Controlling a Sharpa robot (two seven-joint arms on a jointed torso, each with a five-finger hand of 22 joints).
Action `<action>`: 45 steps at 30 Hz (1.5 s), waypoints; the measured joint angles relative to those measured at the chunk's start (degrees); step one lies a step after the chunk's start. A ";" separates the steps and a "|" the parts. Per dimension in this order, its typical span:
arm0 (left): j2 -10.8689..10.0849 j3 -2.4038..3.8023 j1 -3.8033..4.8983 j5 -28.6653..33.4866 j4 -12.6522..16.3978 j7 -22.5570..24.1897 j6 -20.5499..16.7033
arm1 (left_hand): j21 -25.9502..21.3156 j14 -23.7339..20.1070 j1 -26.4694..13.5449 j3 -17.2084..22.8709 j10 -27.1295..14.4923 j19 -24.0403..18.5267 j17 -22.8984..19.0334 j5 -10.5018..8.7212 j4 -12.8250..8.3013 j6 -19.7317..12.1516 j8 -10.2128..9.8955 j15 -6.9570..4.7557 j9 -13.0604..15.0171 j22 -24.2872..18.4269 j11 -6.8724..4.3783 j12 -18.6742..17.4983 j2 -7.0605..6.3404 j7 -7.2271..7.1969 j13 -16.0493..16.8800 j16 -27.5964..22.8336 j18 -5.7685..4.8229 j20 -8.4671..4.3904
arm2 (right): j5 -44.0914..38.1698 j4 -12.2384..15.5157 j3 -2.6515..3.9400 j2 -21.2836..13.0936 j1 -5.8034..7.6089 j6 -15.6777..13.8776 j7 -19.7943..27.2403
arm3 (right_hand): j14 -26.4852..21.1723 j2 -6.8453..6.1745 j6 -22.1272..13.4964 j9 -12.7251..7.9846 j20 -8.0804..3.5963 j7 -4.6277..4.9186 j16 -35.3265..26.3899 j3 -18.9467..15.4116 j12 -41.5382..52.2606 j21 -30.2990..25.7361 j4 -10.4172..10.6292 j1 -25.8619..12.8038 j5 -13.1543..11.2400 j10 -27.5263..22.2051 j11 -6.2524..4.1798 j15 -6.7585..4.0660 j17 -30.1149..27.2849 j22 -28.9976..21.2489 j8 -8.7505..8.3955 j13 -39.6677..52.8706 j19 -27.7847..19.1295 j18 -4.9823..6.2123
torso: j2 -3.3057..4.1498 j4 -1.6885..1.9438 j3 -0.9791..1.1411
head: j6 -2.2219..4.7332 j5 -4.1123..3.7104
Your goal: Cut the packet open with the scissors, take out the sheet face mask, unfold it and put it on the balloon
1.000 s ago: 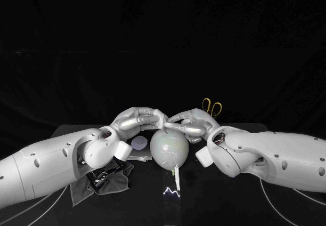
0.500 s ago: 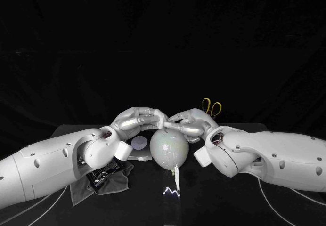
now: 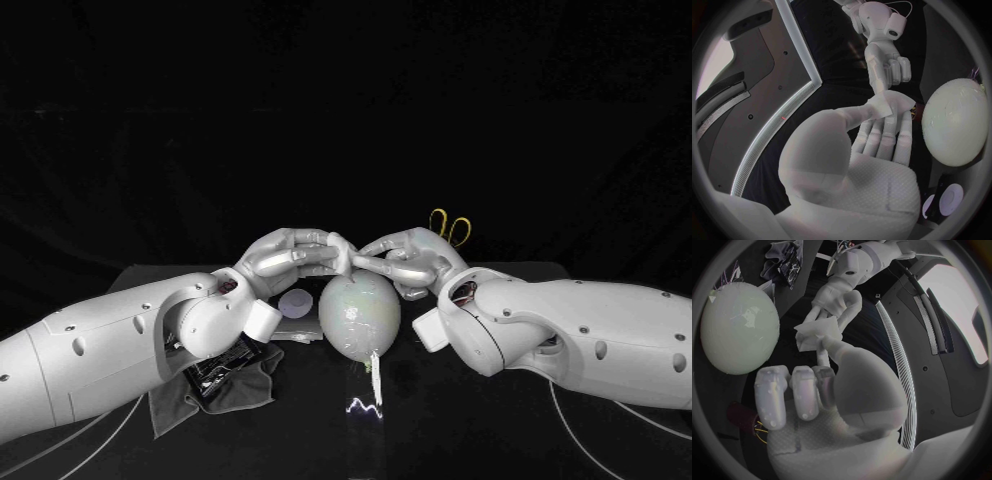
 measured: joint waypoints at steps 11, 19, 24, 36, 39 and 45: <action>-0.09 0.00 0.00 -0.54 -0.23 -0.30 -0.10 | 0.27 -0.01 -0.08 0.00 0.00 0.44 -0.14 0.20 0.00 -0.01 0.00 0.01 0.01 0.06 0.00 0.00 -0.08 0.00 0.00 0.00 0.00 0.00 | -0.09 0.62 0.08 -1.41 0.15 -0.67 0.43 | 0.09 0.29 0.07 0.01 -0.07 -0.09 -0.01 0.91 -0.19 -0.05 -0.66 0.29 -0.18 -0.01 0.00 -0.49 0.00 -0.02 1.03 -0.02 0.06 0.00 | -0.03 -0.02 0.00 | 0.07 0.01; -0.12 -0.01 0.00 -1.52 -0.38 -0.93 -0.22 | 0.50 -0.02 -0.04 -0.16 0.00 0.83 -0.22 0.20 -0.16 -0.13 0.31 0.02 0.02 0.18 0.00 0.00 -0.04 -0.08 0.00 0.00 0.00 0.02 | -1.35 -0.78 0.37 -1.51 1.88 0.15 -0.01 | 0.10 0.29 0.05 0.01 -0.06 -0.09 -0.05 1.51 0.02 -0.06 -1.18 0.28 0.04 -0.01 0.01 -0.49 -0.05 -0.04 1.54 -0.05 0.06 0.01 | -0.05 -0.03 0.00 | 0.18 -0.12; -0.11 -0.01 0.00 -2.27 -0.47 -1.39 -0.26 | 0.71 -0.02 0.12 -0.16 0.00 0.83 -0.22 0.20 -0.16 -0.29 0.31 0.02 0.02 0.18 0.00 0.00 0.11 -0.09 0.00 0.00 0.00 0.02 | -2.87 -2.21 0.50 -0.89 3.37 1.96 -1.03 | 0.10 0.29 0.03 0.01 -0.48 -0.07 -0.08 1.74 0.01 -0.06 -1.42 0.28 0.04 -0.01 0.01 -0.49 -0.05 -0.03 1.75 -0.04 0.06 0.01 | -0.02 0.01 0.00 | 0.23 -0.15; -0.07 -0.01 0.00 -3.62 -0.62 -2.26 -0.26 | 0.71 -0.03 0.12 -0.16 0.00 1.03 -0.29 0.18 -0.16 -0.30 0.31 0.03 0.02 0.23 0.00 0.00 0.11 -0.09 0.00 0.00 0.00 -0.19 | -8.01 -6.00 0.62 0.80 5.73 10.02 -5.29 | 0.10 0.28 -0.19 0.02 -0.48 -0.05 0.00 2.30 -0.04 0.12 -1.67 0.27 0.01 -0.02 0.01 -0.48 0.00 0.00 2.12 0.00 0.05 0.01 | -0.01 0.04 -0.03 | 0.17 -0.19; -0.07 -0.01 0.00 -3.71 -0.64 -2.36 -0.27 | 0.71 -0.04 0.11 -0.16 0.00 1.03 -0.29 0.18 -0.16 -0.30 0.31 0.04 0.02 0.23 0.00 0.00 0.11 -0.09 0.00 0.00 0.00 -0.19 | -9.32 -6.37 0.62 0.95 5.87 12.16 -6.52 | 0.10 0.28 -0.25 0.02 -0.48 0.00 0.00 2.47 -0.10 0.11 -1.82 0.27 0.00 -0.02 0.01 -0.48 0.00 0.00 2.13 0.00 0.05 0.01 | 0.02 0.04 -0.03 | 0.17 -0.15; -0.14 -0.02 0.00 -3.72 -0.69 -2.46 -0.35 | 0.71 -0.12 0.11 -0.16 0.00 1.05 -0.36 0.18 -0.16 -0.30 0.30 0.12 0.02 0.28 0.00 0.00 0.11 -0.09 0.00 0.00 0.01 -0.18 | -11.47 -6.82 0.60 0.77 5.97 14.80 -8.42 | 0.10 0.28 -0.36 0.03 -0.47 0.08 -0.02 2.76 -0.18 0.11 -2.12 0.27 -0.11 -0.02 0.02 -0.48 0.00 -0.01 2.22 -0.01 0.05 0.01 | 0.02 0.01 -0.01 | 0.21 -0.14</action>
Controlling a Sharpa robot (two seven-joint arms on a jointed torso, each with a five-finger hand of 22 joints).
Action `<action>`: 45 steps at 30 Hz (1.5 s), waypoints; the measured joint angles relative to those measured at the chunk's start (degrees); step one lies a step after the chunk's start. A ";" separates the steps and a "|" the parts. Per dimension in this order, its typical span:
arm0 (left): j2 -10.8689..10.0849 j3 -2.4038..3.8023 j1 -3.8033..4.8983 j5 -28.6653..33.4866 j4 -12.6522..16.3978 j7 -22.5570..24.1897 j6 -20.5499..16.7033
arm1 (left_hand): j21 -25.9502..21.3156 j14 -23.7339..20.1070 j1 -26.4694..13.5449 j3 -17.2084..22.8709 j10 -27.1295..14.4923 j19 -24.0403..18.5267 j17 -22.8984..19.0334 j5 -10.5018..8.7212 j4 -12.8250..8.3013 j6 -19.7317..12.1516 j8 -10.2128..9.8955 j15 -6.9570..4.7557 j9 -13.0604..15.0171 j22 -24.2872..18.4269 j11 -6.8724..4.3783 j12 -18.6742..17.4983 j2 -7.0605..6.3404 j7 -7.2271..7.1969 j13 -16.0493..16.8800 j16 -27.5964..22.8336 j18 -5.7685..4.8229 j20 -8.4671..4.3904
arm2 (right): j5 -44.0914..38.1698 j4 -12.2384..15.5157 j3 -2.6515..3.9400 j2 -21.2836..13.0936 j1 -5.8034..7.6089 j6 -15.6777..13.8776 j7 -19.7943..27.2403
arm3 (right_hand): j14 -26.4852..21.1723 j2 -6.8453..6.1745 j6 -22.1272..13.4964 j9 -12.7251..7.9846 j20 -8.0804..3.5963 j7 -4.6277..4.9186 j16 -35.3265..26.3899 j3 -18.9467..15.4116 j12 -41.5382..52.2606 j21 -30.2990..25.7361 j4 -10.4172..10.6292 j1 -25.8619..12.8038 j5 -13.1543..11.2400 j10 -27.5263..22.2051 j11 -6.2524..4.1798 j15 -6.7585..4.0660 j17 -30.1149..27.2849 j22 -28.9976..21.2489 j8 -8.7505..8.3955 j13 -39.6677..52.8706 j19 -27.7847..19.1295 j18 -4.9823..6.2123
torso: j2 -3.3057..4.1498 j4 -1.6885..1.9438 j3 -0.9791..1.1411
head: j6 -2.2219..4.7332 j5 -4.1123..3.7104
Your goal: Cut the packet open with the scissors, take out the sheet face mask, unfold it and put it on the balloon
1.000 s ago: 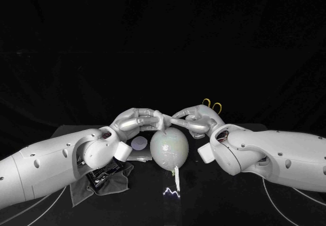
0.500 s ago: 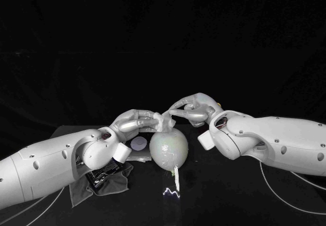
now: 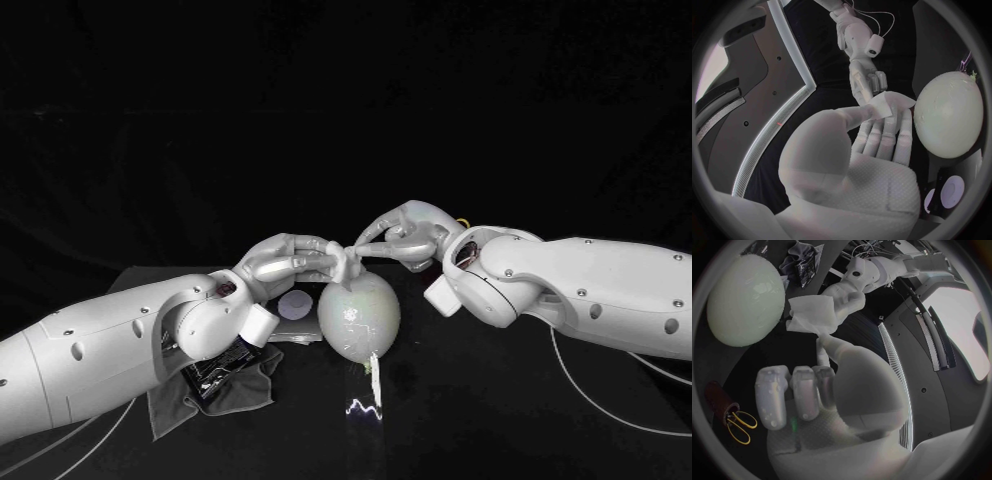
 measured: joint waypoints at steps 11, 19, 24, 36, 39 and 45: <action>-0.44 -0.01 0.00 0.08 -0.05 -0.19 -0.08 | 0.22 -0.01 -0.02 0.00 0.00 0.19 0.00 -0.01 0.00 0.04 0.27 0.01 0.00 -0.01 0.00 0.00 -0.02 0.06 0.00 0.00 0.00 0.19 | -2.20 -0.30 0.06 -1.27 0.18 0.91 -1.49 | 0.00 -0.01 -0.22 0.03 0.01 0.02 -0.05 0.40 0.19 -0.05 -0.09 -0.01 -0.12 0.00 0.00 0.00 -0.04 -0.03 0.27 -0.04 -0.01 0.00 | -0.02 -0.08 0.03 | -0.06 -0.18; -0.56 -0.02 0.00 -0.05 0.02 -0.69 0.17 | 0.22 -0.01 -0.03 0.00 0.00 0.39 -0.07 -0.08 0.00 0.12 0.27 0.01 0.00 0.05 0.00 0.00 -0.03 0.14 0.00 0.00 0.00 -0.01 | -2.38 -0.73 0.14 -1.74 0.28 -0.05 -1.44 | 0.00 -0.17 -0.34 0.05 0.01 -0.04 0.02 0.58 0.18 -0.07 -0.26 -0.17 0.15 -0.01 0.01 0.00 -0.05 -0.01 0.60 0.00 -0.02 0.00 | -0.02 -0.07 0.02 | -0.09 -0.29; -0.57 -0.02 0.00 -0.23 0.06 -1.03 0.76 | 0.42 -0.01 -0.03 0.00 0.00 0.39 -0.13 -0.11 0.00 0.11 0.42 0.01 0.00 0.05 0.00 0.00 -0.03 0.14 0.00 0.00 0.00 -0.02 | -2.37 -1.17 0.15 -1.59 0.30 -0.20 -1.42 | 0.00 -0.17 -0.33 0.07 0.02 -0.06 0.02 0.57 0.17 -0.12 -0.26 -0.17 0.15 -0.01 0.01 0.00 -0.04 0.00 0.60 0.01 -0.02 0.00 | -0.03 -0.03 0.01 | -0.13 -0.33; -0.55 -0.02 0.00 -0.43 0.10 -1.53 2.11 | 0.43 0.42 -0.03 0.00 0.00 0.39 -0.19 0.05 0.00 0.02 0.60 -0.01 0.00 0.10 0.00 0.00 -0.03 0.21 0.00 0.24 0.00 -0.02 | -2.34 -1.96 0.16 -0.46 0.32 0.04 -1.47 | 0.00 -0.32 -0.37 0.38 0.10 -0.21 -0.02 0.73 0.19 -0.17 -0.41 -0.32 0.14 0.11 -0.12 0.00 0.00 0.00 0.58 -0.01 -0.11 0.00 | -0.01 0.00 -0.01 | -0.23 -0.41; -0.55 -0.02 0.00 -0.43 0.10 -1.60 2.15 | 0.42 1.12 -0.04 0.00 0.00 0.60 -0.19 0.05 0.00 0.01 0.61 -0.11 0.00 0.09 0.00 0.00 -0.04 0.21 0.00 0.62 0.00 0.19 | -2.33 -1.97 0.16 -0.45 0.32 0.18 -1.49 | 0.00 -0.32 -0.37 0.44 0.10 -0.22 -0.03 0.73 0.19 -0.17 -0.41 -0.32 0.13 0.11 -0.12 0.00 0.00 -0.01 0.48 -0.02 -0.12 0.00 | -0.01 0.01 -0.02 | -0.25 -0.37; -0.58 -0.02 0.00 -0.31 0.02 -1.73 2.08 | 1.14 3.63 -0.33 -0.48 0.77 1.66 -0.09 0.06 0.18 0.01 0.62 -0.73 0.00 0.31 -0.33 0.00 -0.33 0.20 0.00 1.91 0.10 -0.01 | -2.33 -1.80 0.16 -0.59 0.32 0.46 -1.52 | 0.01 -0.40 -0.38 0.82 0.10 -0.22 -0.12 0.72 0.19 -0.17 -0.41 -0.40 0.12 0.11 -0.11 0.00 0.00 -0.04 0.61 -0.04 -0.12 0.00 | -0.02 0.01 -0.01 | -0.26 -0.29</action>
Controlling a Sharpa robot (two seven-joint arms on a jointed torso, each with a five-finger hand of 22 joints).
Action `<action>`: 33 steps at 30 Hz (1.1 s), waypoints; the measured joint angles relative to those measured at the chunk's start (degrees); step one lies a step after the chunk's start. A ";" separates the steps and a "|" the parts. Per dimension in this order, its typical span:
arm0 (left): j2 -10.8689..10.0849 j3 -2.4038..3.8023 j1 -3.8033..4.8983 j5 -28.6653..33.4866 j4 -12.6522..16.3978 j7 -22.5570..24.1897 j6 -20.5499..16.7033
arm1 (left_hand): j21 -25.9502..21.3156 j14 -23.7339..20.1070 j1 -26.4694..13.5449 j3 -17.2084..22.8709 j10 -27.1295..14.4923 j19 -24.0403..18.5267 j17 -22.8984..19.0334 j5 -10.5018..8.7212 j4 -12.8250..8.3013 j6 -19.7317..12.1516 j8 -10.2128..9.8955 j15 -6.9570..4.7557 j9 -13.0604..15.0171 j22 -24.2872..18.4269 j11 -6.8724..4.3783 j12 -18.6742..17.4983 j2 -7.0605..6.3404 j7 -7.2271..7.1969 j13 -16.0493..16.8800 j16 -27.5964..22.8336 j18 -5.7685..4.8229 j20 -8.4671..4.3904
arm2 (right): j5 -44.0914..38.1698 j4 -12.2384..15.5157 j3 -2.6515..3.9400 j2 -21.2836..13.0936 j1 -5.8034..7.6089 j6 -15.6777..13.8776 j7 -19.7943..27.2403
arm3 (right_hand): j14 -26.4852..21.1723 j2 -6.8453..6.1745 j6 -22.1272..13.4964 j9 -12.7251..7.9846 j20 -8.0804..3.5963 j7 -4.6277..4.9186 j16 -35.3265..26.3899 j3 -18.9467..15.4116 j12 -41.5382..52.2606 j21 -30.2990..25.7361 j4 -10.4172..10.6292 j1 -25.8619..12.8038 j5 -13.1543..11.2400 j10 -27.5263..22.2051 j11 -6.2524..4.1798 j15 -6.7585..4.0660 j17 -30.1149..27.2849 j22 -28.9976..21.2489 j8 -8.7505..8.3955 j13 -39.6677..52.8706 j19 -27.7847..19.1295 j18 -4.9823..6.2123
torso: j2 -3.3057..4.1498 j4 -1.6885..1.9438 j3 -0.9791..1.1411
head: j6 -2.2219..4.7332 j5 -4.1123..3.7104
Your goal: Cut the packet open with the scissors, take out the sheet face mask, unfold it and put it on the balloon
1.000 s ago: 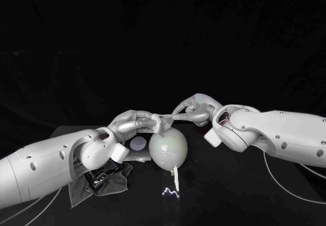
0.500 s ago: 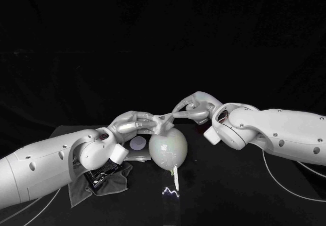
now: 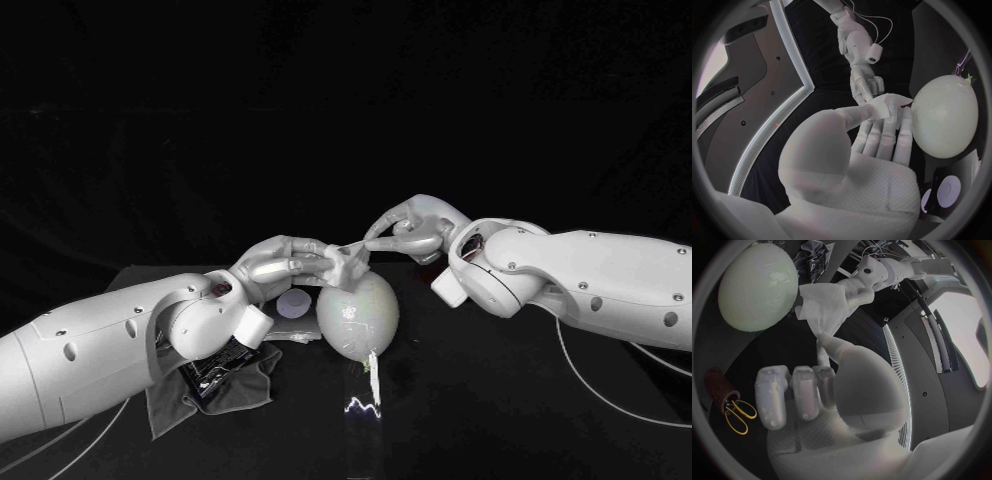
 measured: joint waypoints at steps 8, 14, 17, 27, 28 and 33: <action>-0.04 0.00 0.01 0.17 -0.06 -0.37 -0.02 | 1.05 2.42 0.30 -0.55 0.99 1.21 0.00 0.01 -0.56 0.00 0.28 -0.62 0.00 0.44 -0.19 0.00 -0.30 -0.01 0.00 1.16 1.31 -0.19 | 0.02 0.29 0.00 -0.02 0.00 0.02 0.02 | 0.00 -0.23 0.10 0.05 0.00 0.12 0.13 0.22 -0.01 0.18 -0.22 -0.23 -0.01 0.00 0.00 0.00 -0.04 0.01 0.05 0.03 0.00 0.00 | -0.01 -0.03 0.02 | 0.11 0.02; 0.01 0.00 0.00 0.32 -0.02 -0.46 0.11 | 1.26 2.85 0.54 -0.55 1.20 1.39 0.00 0.01 -0.56 -0.01 0.28 -0.65 0.00 0.49 -0.39 0.00 -0.54 -0.02 0.00 1.16 1.31 -0.01 | 0.32 0.08 0.00 0.28 0.00 -0.03 0.07 | 0.30 -2.96 -4.92 0.84 0.01 2.05 0.13 -1.55 -0.83 -0.59 1.17 -4.06 0.04 -0.15 1.05 0.30 -0.04 0.04 -2.44 0.04 -0.01 0.00 | -0.01 -0.02 0.02 | 0.21 0.02; 0.02 0.00 0.00 0.41 -0.02 -0.45 0.19 | 1.26 2.85 0.54 -0.55 1.20 1.39 -0.03 0.01 -0.56 -0.01 0.28 -0.65 0.00 0.48 -0.39 0.00 -0.54 -0.02 0.00 1.16 1.30 -0.01 | 0.49 -0.05 -0.01 0.35 0.01 0.07 0.03 | 0.96 -4.90 -9.42 -0.79 0.99 4.09 0.13 -3.43 -6.25 -3.13 1.61 -5.98 0.15 -0.20 2.93 1.34 -0.03 0.04 -5.78 0.05 -0.07 0.00 | -0.01 -0.01 0.02 | 0.25 -0.02; 0.02 -0.01 0.00 0.54 -0.01 0.01 0.50 | 1.26 2.49 0.54 -0.55 -0.69 1.39 -0.75 0.01 -0.56 -0.07 0.28 -0.30 0.00 0.60 -0.16 0.00 -0.54 -0.08 0.00 0.79 1.28 -0.01 | 0.98 -1.09 -0.05 -0.40 0.01 0.37 -0.23 | 0.78 -5.71 -11.28 -1.69 2.70 5.54 -1.09 -5.73 -16.26 -8.59 2.39 -5.86 0.15 -3.67 4.22 2.28 0.01 0.04 -8.08 0.03 0.05 0.89 | 0.01 -0.01 -0.02 | 0.27 0.06; 0.00 -0.01 0.00 0.52 0.00 0.06 0.52 | 1.26 2.49 0.54 -0.55 -0.69 1.39 -0.75 0.01 -0.56 0.02 0.28 -0.30 0.00 0.60 -0.16 0.00 -0.54 0.01 0.00 0.79 1.28 -0.01 | 1.04 -1.20 -0.05 -0.53 0.01 0.34 -0.23 | 0.78 -5.71 -11.37 -1.69 2.79 5.48 -1.47 -5.85 -17.70 -9.06 2.52 -5.86 0.15 -4.53 4.20 2.28 0.01 0.04 -8.11 0.02 0.13 0.96 | 0.01 -0.01 -0.02 | 0.27 0.06; -0.18 0.00 0.00 0.29 0.02 0.28 0.73 | 1.48 2.49 0.71 -0.55 -1.19 1.39 -0.88 0.00 -0.56 0.12 0.27 -0.29 0.00 0.65 -0.28 0.00 -0.36 0.12 0.00 0.79 1.27 -0.01 | 1.56 -1.97 -0.06 -1.21 0.01 0.10 0.33 | 0.57 -5.24 -9.53 -1.70 3.31 4.72 -6.80 -6.36 -37.79 -17.34 2.88 -5.38 0.15 -16.37 4.18 2.25 0.00 0.02 -8.11 -7.40 -4.70 2.82 | 0.02 -0.04 0.01 | 0.27 0.08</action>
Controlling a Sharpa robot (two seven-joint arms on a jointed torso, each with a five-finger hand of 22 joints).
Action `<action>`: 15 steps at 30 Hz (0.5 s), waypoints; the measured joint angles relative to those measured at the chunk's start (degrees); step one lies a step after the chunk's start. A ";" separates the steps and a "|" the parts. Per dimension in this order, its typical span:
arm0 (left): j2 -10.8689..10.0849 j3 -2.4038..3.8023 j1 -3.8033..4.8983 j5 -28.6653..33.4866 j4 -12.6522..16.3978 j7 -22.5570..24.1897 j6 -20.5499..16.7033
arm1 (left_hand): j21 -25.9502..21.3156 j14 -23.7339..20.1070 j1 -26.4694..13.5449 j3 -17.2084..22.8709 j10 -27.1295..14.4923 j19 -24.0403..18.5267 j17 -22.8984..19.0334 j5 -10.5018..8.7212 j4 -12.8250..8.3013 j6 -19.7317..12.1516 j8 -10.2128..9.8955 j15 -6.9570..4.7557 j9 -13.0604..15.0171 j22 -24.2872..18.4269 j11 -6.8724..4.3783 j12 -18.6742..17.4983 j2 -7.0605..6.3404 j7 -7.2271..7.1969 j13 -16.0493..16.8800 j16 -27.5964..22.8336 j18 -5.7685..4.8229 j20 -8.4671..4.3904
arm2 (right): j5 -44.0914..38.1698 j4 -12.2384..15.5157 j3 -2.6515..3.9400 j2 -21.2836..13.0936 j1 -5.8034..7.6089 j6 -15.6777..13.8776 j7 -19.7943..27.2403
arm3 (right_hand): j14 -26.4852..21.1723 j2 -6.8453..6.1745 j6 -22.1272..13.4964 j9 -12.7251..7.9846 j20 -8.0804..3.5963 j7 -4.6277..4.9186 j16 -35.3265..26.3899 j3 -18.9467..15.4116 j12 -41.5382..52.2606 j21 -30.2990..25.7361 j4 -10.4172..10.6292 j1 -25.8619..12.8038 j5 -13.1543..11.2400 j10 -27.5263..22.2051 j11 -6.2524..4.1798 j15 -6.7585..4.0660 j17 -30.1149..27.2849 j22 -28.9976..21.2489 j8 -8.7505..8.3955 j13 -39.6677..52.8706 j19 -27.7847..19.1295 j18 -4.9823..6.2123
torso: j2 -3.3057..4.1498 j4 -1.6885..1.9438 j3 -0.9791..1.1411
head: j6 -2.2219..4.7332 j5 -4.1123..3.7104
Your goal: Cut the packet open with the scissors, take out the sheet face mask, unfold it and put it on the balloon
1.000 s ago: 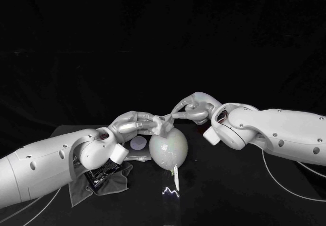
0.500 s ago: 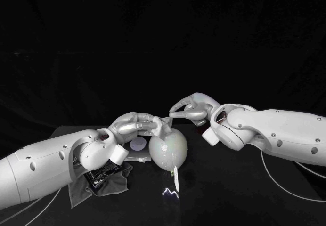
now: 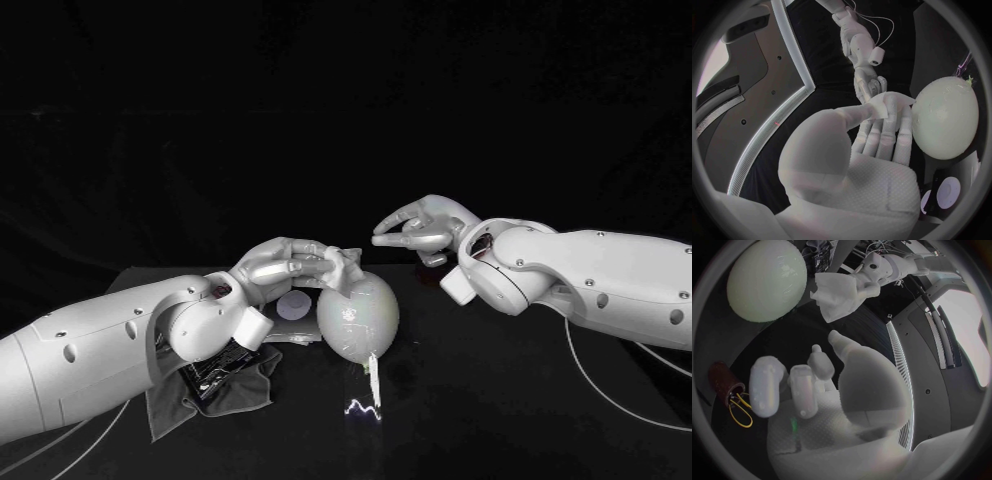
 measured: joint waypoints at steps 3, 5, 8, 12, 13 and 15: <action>-0.15 0.00 0.00 -0.37 0.03 0.14 0.21 | 0.22 -0.10 0.26 -0.41 -3.01 0.00 -0.24 0.00 -0.41 -0.01 -0.01 0.09 0.00 0.10 0.18 -0.24 0.26 0.01 -0.14 -0.22 -0.01 0.00 | 0.59 -0.57 -0.02 -0.31 0.00 -0.08 0.77 | -2.84 -0.77 1.57 -0.15 -0.49 -0.14 -7.60 1.77 -22.59 -9.73 1.77 0.75 0.06 -5.61 -0.55 -0.26 -4.76 -0.02 -0.55 -17.92 -5.26 2.14 | 0.01 0.01 0.01 | 0.01 -0.04; -0.24 0.01 0.00 -0.69 0.05 0.22 0.33 | 0.28 -0.10 0.30 -0.55 -5.96 0.00 -0.35 0.00 -0.55 -0.02 -0.01 0.09 0.00 0.14 0.23 -0.36 0.30 0.01 -0.31 -0.26 -0.01 0.00 | 0.99 -0.84 -0.06 -0.45 0.00 -0.06 1.31 | -3.38 -1.00 1.98 -0.19 -0.35 0.04 -9.13 2.48 -28.01 -11.77 2.48 0.98 0.06 -5.99 -0.32 -0.07 -6.47 -0.02 -0.79 -23.33 -5.84 2.51 | 0.01 0.00 0.01 | -0.02 -0.07; -0.45 0.02 0.00 -1.43 0.17 0.43 0.50 | 0.28 -0.64 0.30 -0.36 -7.82 0.00 -0.48 0.00 -0.75 -0.10 -0.01 0.18 0.00 0.14 0.34 -0.46 0.30 0.09 -0.32 -0.48 -0.02 0.00 | 1.66 -1.15 -0.18 -0.68 0.00 0.14 2.21 | -3.36 -1.49 2.49 -0.29 -0.20 0.44 -9.53 3.02 -34.18 -12.50 3.34 1.47 0.06 -5.90 0.13 0.12 -7.29 -0.02 -1.34 -30.72 -5.70 2.54 | 0.01 0.00 0.01 | -0.05 -0.12; -0.72 0.04 0.01 -2.67 0.31 0.82 0.63 | 0.27 -2.16 0.30 -0.69 -17.61 -0.34 -1.03 0.00 -1.36 0.50 0.03 0.91 0.00 0.14 1.03 -1.00 0.30 0.11 -0.86 -1.33 -0.02 0.28 | 2.47 -1.30 -0.36 -0.82 -0.08 1.05 3.24 | -2.79 -2.05 2.90 -0.39 0.34 0.75 -9.48 3.04 -38.93 -11.85 3.98 1.40 0.06 -4.93 0.70 0.69 -7.17 -0.01 -1.88 -36.90 -4.64 2.55 | 0.01 0.00 0.01 | -0.08 -0.16; -0.78 0.04 0.01 -2.98 0.34 0.94 0.66 | 0.27 -2.27 0.30 -0.69 -17.70 -0.51 -1.08 0.00 -1.36 0.51 0.40 1.02 0.00 0.14 1.12 -1.00 0.30 0.11 -0.86 -1.33 -0.03 0.11 | 2.65 -1.34 -0.41 -0.81 -0.12 1.35 3.44 | -2.74 -2.12 2.99 -0.39 0.24 0.85 -9.19 2.86 -39.60 -11.38 4.15 1.33 0.06 -4.83 0.80 0.74 -6.86 -0.01 -1.88 -37.85 -4.34 2.54 | 0.01 0.00 0.01 | -0.08 -0.17; -0.88 0.04 0.03 -3.51 0.40 1.16 0.72 | 0.27 -2.53 0.30 -0.70 -17.71 -0.74 -1.15 0.00 -1.36 0.57 0.57 1.29 0.00 0.14 1.13 -1.00 0.30 0.05 -0.84 -1.37 -0.03 0.29 | 3.04 -1.45 -0.50 -0.77 -0.20 1.90 3.76 | -2.53 -2.53 3.00 -0.44 0.29 0.85 -8.73 2.56 -40.28 -10.70 4.46 0.92 0.06 -4.83 0.80 0.95 -6.42 0.00 -2.06 -38.74 -3.74 2.55 | 0.01 0.00 0.02 | -0.08 -0.21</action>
